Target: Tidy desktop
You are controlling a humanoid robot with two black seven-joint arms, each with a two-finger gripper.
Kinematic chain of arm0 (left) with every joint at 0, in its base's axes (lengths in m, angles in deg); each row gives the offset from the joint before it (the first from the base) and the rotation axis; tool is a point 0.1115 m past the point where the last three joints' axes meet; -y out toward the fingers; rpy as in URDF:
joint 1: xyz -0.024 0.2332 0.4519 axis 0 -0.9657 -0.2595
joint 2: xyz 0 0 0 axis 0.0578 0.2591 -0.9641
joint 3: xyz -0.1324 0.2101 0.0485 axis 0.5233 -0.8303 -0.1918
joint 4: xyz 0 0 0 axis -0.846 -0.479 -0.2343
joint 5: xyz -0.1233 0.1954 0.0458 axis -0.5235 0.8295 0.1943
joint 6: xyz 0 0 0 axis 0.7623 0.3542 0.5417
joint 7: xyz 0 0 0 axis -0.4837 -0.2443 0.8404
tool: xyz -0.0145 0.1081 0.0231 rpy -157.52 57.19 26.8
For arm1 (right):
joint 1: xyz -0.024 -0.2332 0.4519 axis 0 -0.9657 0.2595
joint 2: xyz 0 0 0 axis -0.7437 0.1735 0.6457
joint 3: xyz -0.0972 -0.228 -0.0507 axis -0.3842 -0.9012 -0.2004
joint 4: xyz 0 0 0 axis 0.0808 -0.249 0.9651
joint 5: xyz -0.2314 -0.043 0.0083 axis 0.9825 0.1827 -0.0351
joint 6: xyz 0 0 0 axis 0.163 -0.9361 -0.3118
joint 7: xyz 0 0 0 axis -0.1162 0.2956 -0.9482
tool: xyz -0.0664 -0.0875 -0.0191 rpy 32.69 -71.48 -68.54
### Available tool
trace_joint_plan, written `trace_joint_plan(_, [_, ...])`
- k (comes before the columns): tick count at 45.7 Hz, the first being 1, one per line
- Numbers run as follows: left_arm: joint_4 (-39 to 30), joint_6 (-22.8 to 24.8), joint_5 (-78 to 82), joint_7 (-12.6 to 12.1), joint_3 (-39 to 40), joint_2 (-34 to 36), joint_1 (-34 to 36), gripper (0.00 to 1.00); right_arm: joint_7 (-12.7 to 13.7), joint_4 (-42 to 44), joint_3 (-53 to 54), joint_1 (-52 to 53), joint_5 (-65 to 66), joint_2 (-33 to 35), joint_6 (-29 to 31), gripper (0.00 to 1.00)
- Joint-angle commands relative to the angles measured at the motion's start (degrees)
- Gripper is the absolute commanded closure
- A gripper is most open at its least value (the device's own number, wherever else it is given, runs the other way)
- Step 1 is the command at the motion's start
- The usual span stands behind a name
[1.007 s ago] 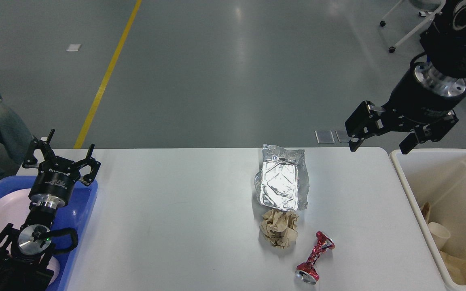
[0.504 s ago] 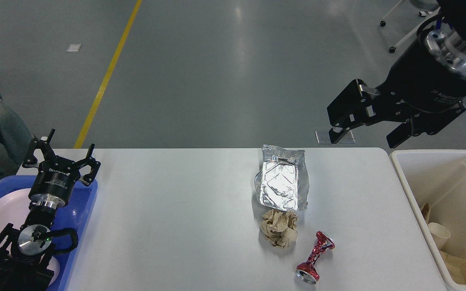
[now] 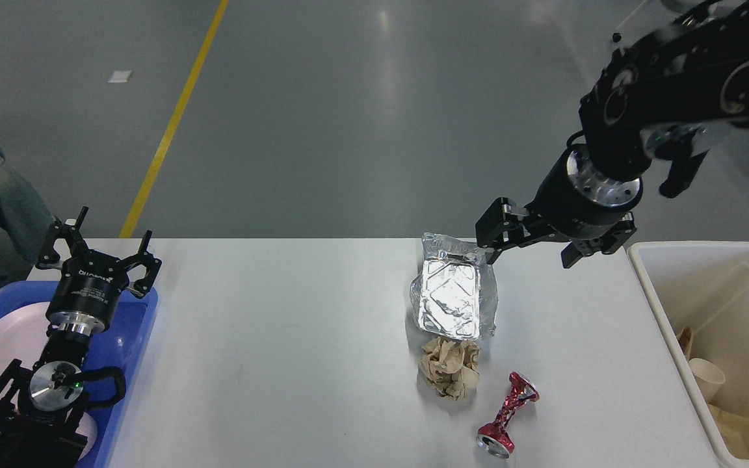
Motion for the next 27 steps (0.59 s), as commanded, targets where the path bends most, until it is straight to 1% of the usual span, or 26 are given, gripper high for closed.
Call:
trace_joint_plan(1, [0.0,0.0,0.0,0.0,0.0,0.0,0.0,0.04,0.1,3.2,1.8,-10.4,0.1,-5.1,-8.3,0.00])
trace_joint_plan(6, [0.0,0.0,0.0,0.0,0.0,0.0,0.0,0.04,0.1,4.9,4.2,-17.7,0.7,-8.2,-13.2,0.00])
trace_joint_plan(11, [0.1,0.0,0.0,0.0,0.0,0.0,0.0,0.04,0.1,8.0,5.3,-24.4,0.6,-8.9,-16.3,0.00])
trace_joint_plan(15, [0.0,0.0,0.0,0.0,0.0,0.0,0.0,0.04,0.2,11.1,6.0,-28.7,0.6,-10.9,-18.4,0.00])
trace_joint_plan(23, [0.0,0.0,0.0,0.0,0.0,0.0,0.0,0.04,0.1,21.3,5.7,-38.7,0.5,-14.7,-18.9,0.00])
trace_joint_plan(27, [0.0,0.0,0.0,0.0,0.0,0.0,0.0,0.04,0.1,24.8,5.8,-42.4,0.5,-15.3,-19.1,0.00])
